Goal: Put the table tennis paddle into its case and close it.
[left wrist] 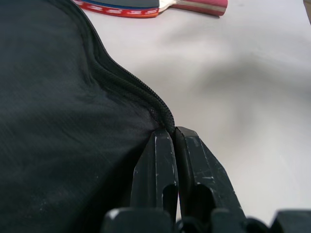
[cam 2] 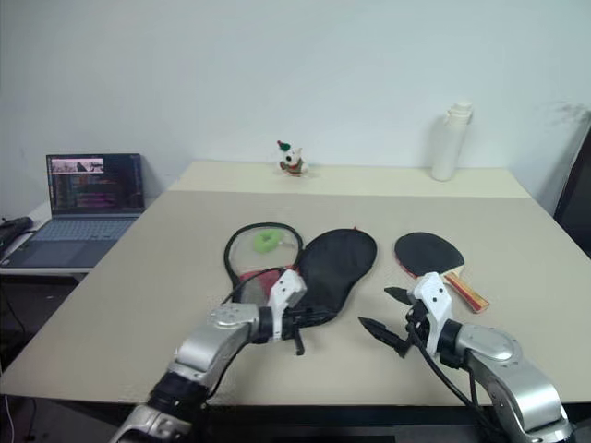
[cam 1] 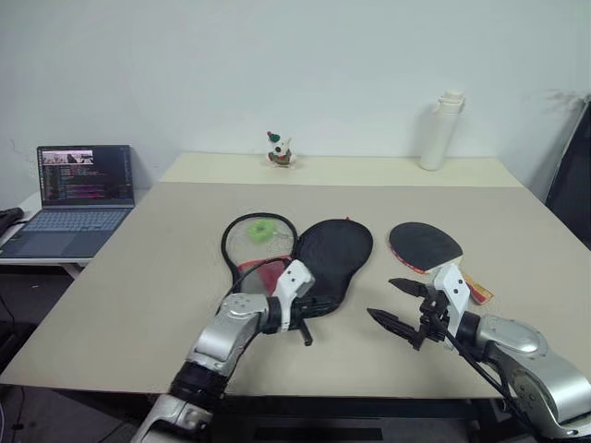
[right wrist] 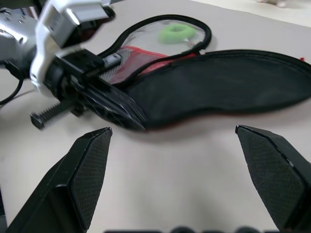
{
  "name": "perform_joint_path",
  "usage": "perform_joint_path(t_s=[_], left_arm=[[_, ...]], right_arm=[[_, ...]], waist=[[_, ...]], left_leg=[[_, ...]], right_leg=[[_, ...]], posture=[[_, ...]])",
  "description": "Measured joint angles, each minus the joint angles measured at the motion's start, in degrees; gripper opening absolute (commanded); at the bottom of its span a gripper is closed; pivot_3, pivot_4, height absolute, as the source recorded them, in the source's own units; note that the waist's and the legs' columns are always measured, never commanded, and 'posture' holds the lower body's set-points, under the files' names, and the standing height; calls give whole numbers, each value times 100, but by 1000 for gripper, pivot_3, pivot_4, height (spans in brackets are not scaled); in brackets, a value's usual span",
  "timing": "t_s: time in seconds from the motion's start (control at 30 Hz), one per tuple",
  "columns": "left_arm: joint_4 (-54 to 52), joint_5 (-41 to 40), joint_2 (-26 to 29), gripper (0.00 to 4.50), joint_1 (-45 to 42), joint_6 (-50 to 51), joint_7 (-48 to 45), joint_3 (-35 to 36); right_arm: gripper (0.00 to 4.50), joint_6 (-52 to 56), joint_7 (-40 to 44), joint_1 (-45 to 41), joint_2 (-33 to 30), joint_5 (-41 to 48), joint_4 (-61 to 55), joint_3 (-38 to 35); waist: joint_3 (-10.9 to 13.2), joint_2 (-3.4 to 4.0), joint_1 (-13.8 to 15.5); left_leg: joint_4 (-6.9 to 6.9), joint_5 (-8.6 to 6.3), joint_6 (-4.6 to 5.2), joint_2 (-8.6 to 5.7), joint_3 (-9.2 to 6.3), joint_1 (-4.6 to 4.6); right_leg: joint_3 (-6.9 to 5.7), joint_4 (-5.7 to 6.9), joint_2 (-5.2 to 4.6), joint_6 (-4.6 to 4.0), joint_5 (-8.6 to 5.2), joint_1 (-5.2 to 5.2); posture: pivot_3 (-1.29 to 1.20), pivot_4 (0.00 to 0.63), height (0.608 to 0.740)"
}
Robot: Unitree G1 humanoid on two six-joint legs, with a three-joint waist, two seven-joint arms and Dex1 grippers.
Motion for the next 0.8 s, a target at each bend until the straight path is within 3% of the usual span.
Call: perform_joint_path(t_s=[0.07,0.17,0.43,0.6,0.8], left_arm=[[206,81,-119,16,-144,-21,-1,-87],[253,135,-117,789,-153,-82,-32,-153],[-307,75,143,3632,175,45,-266,-156],[-1427,-740,928,3632,795,448,-889,357],[-1693,-1314,1713,3632,1029,644,-1011,1324]], right_arm=[[4500,1,-47,80,-1,0,-43,-2],[4500,4,-87,132,-35,6,-93,-31],[4500,161,-222,3,-30,83,-76,-151],[4500,436,-440,-597,246,276,220,-177],[4500,952,-992,-1243,832,238,942,36]], waist=[[0,0,-5],[0,0,-36],[0,1,-44],[1,3,-89],[1,3,-63]], left_leg=[[0,0,0,-2,1,0],[-1,0,0,1,2,3],[-1,0,0,5,2,4],[-4,0,0,16,-2,10],[-3,0,0,13,-3,9]], right_leg=[[0,1,2,0,0,0],[1,2,3,0,0,0],[4,4,3,-1,0,0],[6,10,9,-7,-3,-1],[5,10,8,-8,-3,-1]], posture=[[0,150,740],[0,150,740],[0,150,740],[0,150,740],[0,150,740]])
